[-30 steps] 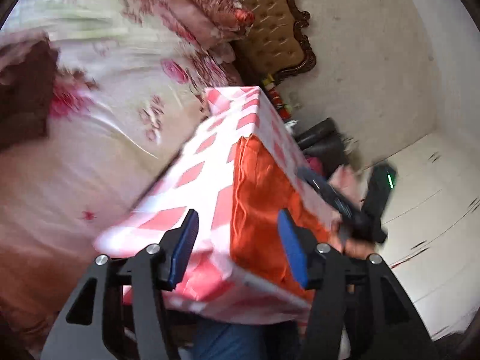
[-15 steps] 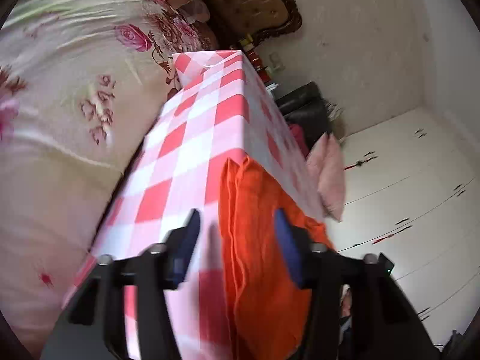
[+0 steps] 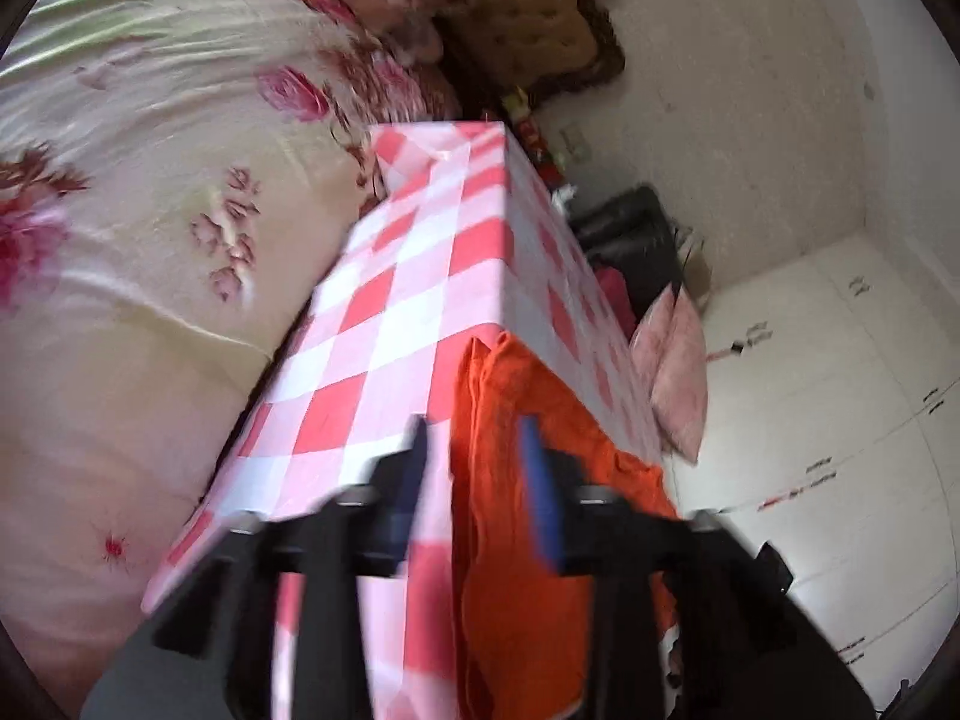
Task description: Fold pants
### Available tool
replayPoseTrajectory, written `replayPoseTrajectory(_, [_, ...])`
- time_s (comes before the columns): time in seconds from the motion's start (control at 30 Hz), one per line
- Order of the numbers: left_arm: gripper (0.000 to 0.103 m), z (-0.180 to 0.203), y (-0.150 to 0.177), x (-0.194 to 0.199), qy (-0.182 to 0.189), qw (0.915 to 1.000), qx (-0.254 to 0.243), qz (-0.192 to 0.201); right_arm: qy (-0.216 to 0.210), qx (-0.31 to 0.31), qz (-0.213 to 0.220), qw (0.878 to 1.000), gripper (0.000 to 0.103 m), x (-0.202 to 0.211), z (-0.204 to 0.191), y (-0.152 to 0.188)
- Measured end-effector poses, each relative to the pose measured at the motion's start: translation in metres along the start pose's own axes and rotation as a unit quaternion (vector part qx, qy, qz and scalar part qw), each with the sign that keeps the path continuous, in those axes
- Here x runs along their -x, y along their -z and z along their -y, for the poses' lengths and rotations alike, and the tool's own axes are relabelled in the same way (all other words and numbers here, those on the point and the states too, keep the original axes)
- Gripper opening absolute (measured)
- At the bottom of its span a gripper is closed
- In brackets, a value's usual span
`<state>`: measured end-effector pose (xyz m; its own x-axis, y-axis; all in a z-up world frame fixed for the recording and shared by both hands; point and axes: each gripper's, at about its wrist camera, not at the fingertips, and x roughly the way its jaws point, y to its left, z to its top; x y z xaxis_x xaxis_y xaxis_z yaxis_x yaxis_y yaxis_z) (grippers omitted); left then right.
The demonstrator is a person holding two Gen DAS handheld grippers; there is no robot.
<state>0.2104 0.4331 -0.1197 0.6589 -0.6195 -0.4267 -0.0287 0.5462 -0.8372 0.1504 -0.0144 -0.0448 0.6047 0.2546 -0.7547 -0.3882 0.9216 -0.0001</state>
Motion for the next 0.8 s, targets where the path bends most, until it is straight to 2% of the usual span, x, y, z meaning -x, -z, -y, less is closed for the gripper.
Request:
replayPoseTrajectory(0.1, [0.039, 0.001, 0.026, 0.033, -0.018, 0.9995, -0.001, 0.026, -0.005, 0.014, -0.002, 1.000, 0.070, -0.002, -0.019, 0.001])
replayPoseTrajectory(0.23, [0.039, -0.001, 0.075, 0.059, -0.008, 0.9992, 0.017, 0.034, -0.012, 0.030, 0.003, 0.999, 0.070, -0.006, -0.047, 0.000])
replayPoseTrajectory(0.4, [0.038, -0.001, 0.109, 0.072, 0.026, 0.9969, 0.044, 0.060, -0.004, 0.060, -0.001, 0.998, 0.070, -0.014, -0.080, 0.002])
replayPoseTrajectory(0.47, [0.037, 0.003, 0.111, 0.065, 0.021, 0.9972, 0.043, 0.057, 0.007, 0.069, -0.006, 0.998, 0.070, -0.018, -0.087, 0.004])
replayPoseTrajectory(0.6, [0.034, 0.020, 0.107, 0.057, -0.028, 0.9981, 0.009, 0.054, 0.008, 0.062, -0.007, 0.998, 0.071, -0.018, -0.086, 0.006])
replayPoseTrajectory(0.67, [0.032, 0.032, 0.107, 0.053, -0.068, 0.9963, -0.019, 0.049, 0.009, 0.059, -0.008, 0.998, 0.073, -0.019, -0.085, 0.005])
replayPoseTrajectory(0.73, [0.027, 0.046, 0.109, 0.050, -0.110, 0.9915, -0.053, 0.046, 0.013, 0.060, -0.006, 0.998, 0.075, -0.019, -0.085, 0.005])
replayPoseTrajectory(0.77, [0.022, 0.057, 0.111, 0.046, -0.146, 0.9848, -0.082, 0.045, 0.012, 0.058, -0.005, 0.998, 0.075, -0.019, -0.085, 0.006])
replayPoseTrajectory(0.8, [0.019, 0.063, 0.113, 0.045, -0.163, 0.9807, -0.098, 0.044, 0.011, 0.055, -0.006, 0.998, 0.075, -0.019, -0.084, 0.006])
